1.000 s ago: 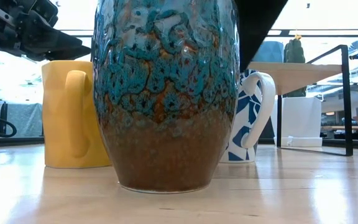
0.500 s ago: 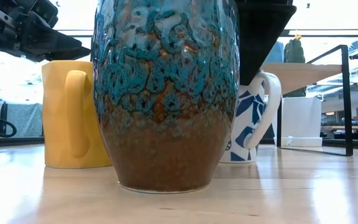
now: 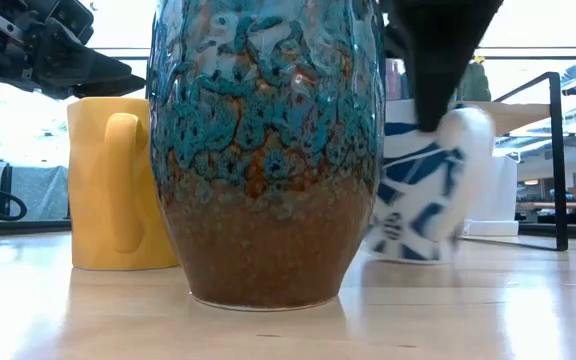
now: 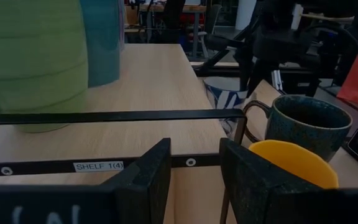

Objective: Place coffee mugs
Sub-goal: Put the white and blue cup on the shelf aligned with the other blue cup

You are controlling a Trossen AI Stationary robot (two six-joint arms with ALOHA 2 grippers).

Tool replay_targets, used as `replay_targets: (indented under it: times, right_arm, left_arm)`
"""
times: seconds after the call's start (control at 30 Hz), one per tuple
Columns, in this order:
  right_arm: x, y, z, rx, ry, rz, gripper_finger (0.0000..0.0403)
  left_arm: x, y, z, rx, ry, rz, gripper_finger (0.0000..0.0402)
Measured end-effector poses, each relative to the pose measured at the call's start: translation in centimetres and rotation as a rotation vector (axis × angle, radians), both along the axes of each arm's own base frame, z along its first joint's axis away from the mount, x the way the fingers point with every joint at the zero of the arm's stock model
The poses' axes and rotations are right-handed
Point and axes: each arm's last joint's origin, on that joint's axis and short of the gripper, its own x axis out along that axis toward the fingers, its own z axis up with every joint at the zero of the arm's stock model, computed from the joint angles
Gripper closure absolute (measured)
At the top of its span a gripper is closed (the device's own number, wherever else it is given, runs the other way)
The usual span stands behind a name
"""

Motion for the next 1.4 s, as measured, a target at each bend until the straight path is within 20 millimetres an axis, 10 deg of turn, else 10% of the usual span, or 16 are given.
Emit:
replay_targets:
  times: [0.63, 1.4]
  right_arm:
    - [-2.5, 1.0, 6.2, 0.121, 0.013, -0.007, 0.0377]
    - [-7.3, -2.7, 15.6, 0.121, -0.195, -0.02, 0.0377]
  left_arm:
    - [0.0, 0.0, 0.0, -0.024, 0.001, 0.003, 0.026]
    - [0.0, 0.2, -0.2, -0.009, 0.02, 0.051, 0.026]
